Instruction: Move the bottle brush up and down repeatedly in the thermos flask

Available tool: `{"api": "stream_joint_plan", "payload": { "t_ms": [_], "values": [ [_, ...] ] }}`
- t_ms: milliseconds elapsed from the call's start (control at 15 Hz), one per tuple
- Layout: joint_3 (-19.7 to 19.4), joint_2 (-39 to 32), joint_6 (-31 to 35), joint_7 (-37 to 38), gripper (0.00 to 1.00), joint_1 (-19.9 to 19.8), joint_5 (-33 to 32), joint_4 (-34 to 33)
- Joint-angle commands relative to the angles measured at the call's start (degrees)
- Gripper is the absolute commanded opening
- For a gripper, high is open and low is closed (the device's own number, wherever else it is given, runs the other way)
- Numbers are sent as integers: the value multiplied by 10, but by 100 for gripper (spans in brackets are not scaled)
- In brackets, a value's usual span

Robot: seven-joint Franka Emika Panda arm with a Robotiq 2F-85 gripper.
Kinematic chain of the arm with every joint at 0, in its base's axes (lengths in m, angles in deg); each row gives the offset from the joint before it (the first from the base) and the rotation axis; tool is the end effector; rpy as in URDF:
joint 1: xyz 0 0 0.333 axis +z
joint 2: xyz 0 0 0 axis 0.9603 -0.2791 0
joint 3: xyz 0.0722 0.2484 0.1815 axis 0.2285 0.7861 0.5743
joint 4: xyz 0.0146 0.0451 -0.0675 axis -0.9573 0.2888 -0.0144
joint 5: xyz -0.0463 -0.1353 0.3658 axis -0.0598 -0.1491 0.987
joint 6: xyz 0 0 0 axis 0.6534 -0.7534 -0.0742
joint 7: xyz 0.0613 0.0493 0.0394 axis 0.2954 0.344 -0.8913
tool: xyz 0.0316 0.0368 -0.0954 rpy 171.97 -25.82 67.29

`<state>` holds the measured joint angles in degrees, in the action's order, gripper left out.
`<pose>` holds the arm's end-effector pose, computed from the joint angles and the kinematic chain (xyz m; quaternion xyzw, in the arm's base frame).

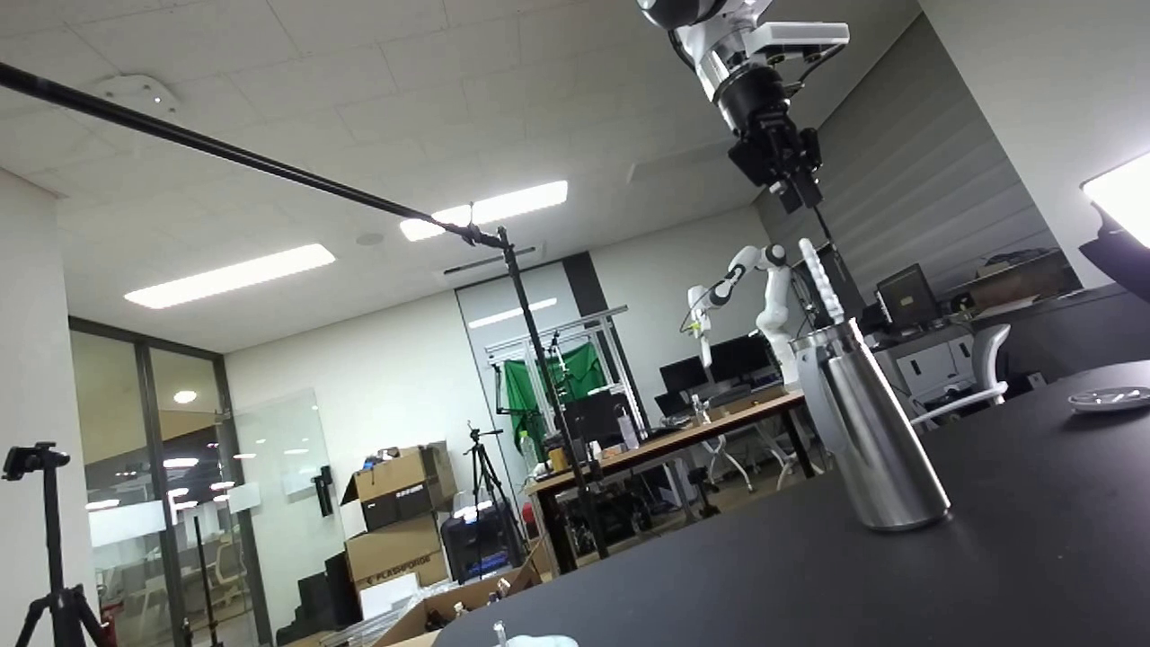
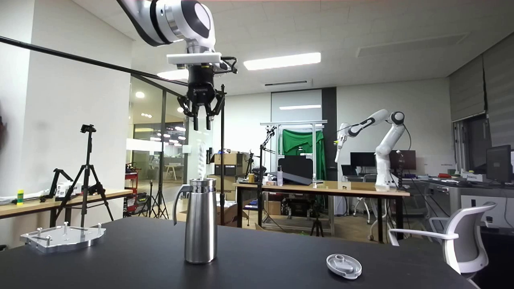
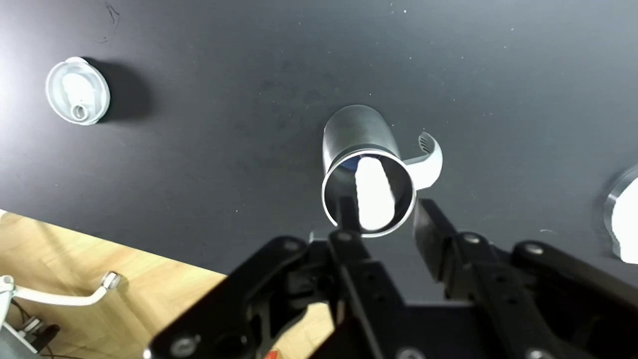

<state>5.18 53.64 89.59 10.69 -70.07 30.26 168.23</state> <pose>0.5696 0.0755 0.5220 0.9788 0.2028 0.0218 0.0205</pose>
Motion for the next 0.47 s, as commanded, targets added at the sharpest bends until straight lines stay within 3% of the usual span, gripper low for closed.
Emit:
{"api": "stream_joint_plan", "payload": {
  "t_ms": [0,200,267,333,400],
  "values": [
    [-7,13,-25,-15,68,-5,0,-7],
    [-13,41,-42,-30,88,-12,7,13],
    [-9,15,-26,-19,94,-6,1,0],
    [-10,19,-28,-20,75,-6,1,1],
    [-10,19,-28,-20,83,-6,1,1]
  ]
}}
